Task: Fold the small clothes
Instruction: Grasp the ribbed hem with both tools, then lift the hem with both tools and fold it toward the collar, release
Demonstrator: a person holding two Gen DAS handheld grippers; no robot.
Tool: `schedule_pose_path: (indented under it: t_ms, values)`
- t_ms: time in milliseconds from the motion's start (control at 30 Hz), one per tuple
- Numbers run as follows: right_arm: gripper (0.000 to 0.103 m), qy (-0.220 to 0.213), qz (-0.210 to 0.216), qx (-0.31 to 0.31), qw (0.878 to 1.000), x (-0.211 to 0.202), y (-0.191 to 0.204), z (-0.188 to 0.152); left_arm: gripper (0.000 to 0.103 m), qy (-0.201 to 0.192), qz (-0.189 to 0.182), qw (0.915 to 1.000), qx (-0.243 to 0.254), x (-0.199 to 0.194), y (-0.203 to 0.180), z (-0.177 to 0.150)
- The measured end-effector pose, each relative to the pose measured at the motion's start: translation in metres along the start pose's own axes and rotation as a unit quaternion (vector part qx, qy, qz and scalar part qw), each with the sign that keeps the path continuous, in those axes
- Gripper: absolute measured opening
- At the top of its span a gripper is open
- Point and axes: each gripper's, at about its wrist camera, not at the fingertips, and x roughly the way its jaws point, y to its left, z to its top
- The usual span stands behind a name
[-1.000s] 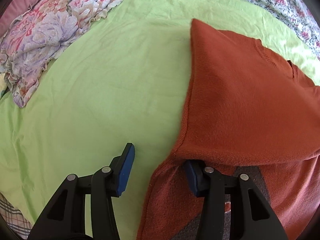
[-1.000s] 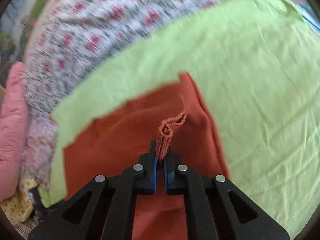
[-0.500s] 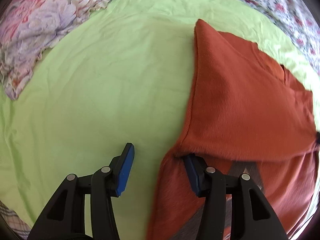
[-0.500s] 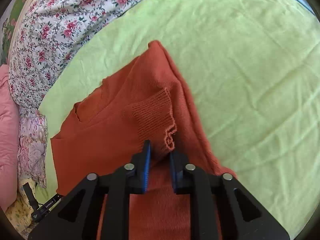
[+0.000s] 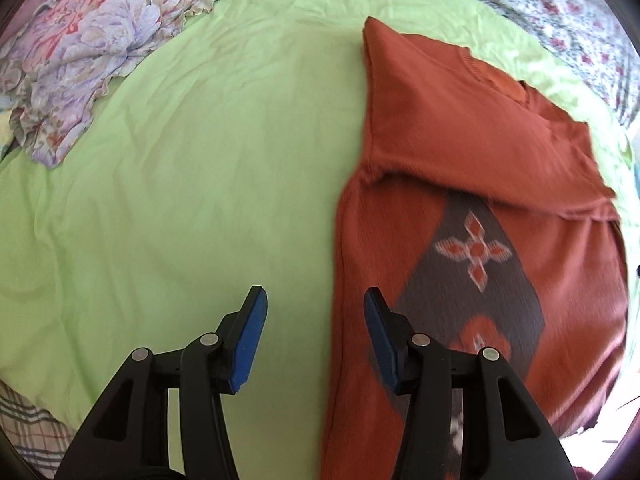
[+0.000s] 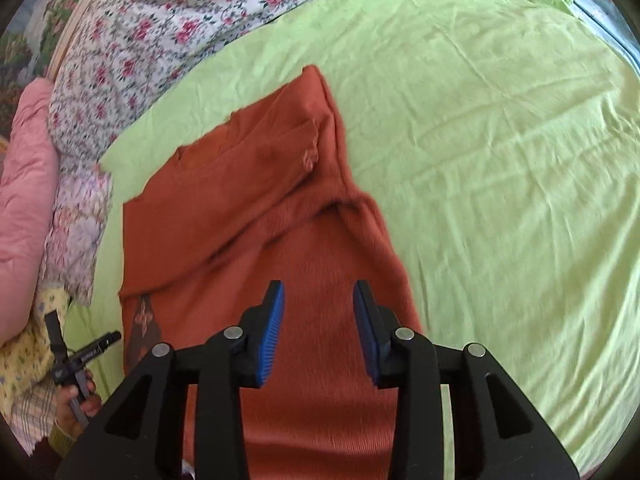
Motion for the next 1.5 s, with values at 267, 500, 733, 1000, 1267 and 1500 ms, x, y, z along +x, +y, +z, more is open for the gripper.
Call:
schedule_pose_path:
  t_ms: [267,500,733,1000,1267,1500]
  values:
    - [0.044,0.017,-0.004,-0.005,1.000,-0.029,-0.011,-0.058,0.059,0.017,-0.040,0.9983,0.038,-0.026,-0.008,-0.068]
    - [0.058,0.053,0.004,0.005,0.999,-0.041,-0.028,-0.114,0.061,0.058,-0.090,0.9935,0.038,-0.029,0.007,-0.135]
    - [0.058,0.076,0.018,0.017,0.997,-0.033,-0.042,-0.157,0.061,0.071,-0.119,0.9902,0.018,-0.017,0.007,-0.177]
    - [0.058,0.063,0.052,0.040,0.996,-0.032,-0.041,-0.167,0.063,0.074,-0.130,0.9875,0.048,-0.009,-0.014,-0.184]
    - [0.011,0.049,0.065,0.069,0.994,-0.025,-0.036,-0.172,0.008,0.061,-0.145,0.9874,0.021,-0.017,-0.010,-0.170]
    - [0.010,0.013,0.077,0.066,0.995,-0.065,-0.061,-0.171,0.007,0.048,-0.172,0.9829,0.043,-0.030,-0.013,-0.170]
